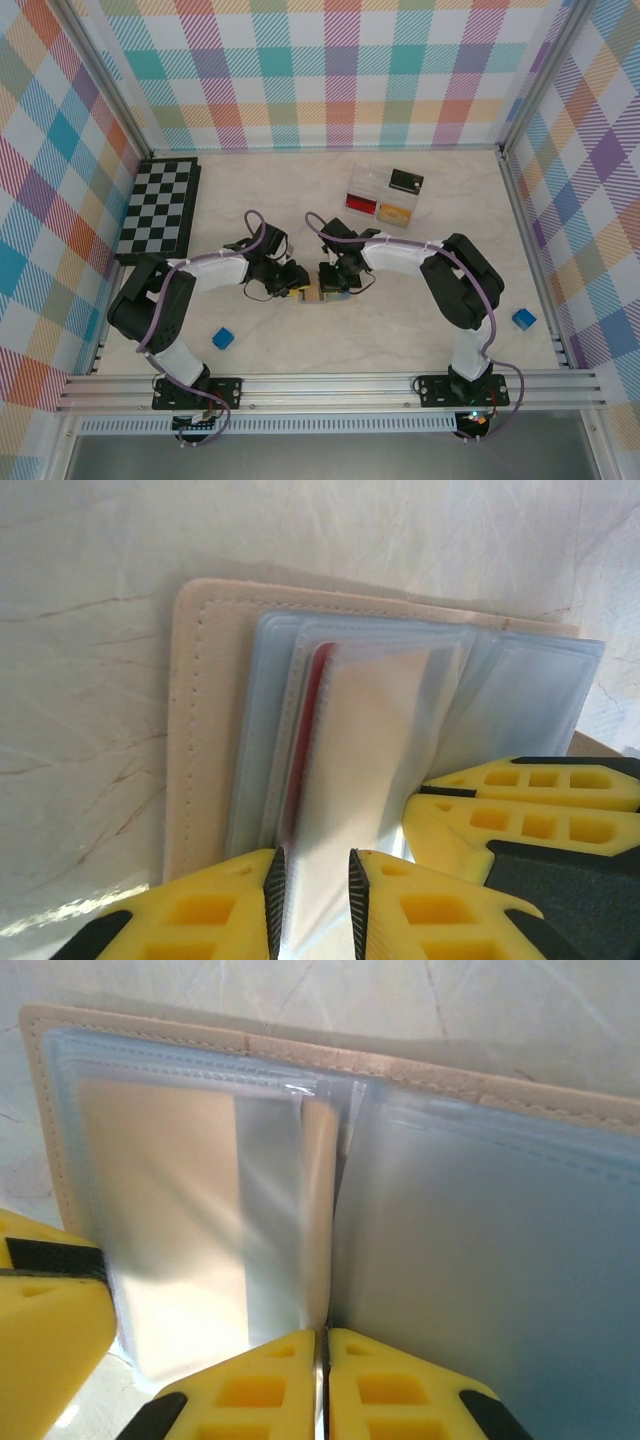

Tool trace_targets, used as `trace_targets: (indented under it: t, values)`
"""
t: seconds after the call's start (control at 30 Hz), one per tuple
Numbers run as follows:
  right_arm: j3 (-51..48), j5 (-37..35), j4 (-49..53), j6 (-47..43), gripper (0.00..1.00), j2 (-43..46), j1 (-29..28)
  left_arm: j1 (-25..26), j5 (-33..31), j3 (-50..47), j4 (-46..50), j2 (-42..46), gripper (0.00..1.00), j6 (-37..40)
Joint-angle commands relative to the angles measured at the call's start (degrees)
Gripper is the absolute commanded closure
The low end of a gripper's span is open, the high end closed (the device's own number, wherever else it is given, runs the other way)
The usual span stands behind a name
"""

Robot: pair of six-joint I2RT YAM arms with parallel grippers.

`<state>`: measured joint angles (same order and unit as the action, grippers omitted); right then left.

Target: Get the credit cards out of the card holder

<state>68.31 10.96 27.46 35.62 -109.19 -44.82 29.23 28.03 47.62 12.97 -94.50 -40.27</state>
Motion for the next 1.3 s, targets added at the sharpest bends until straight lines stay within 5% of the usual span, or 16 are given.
trace_targets:
  t: [0.0,0.8,0.97,1.27]
  values:
    - [-0.2,-2.3,4.5,0.7,0.91,-2.5,-0.1,0.7,-1.8,1.7,5.2,1.9,0.74,1.9]
    - [-0.6,-1.4,3.4,0.4,0.92,-1.5,-0.2,2.8,-0.5,5.2,6.0,-1.7,0.74,3.2]
    - [-2.0,0.0,0.3,1.3,0.89,2.0,-0.1,2.8,0.6,5.0,4.6,-2.1,0.81,2.6]
    - [-6.9,-8.4,-3.7,4.2,0.62,17.8,0.2,2.8,1.9,4.8,3.5,-0.6,0.82,2.0]
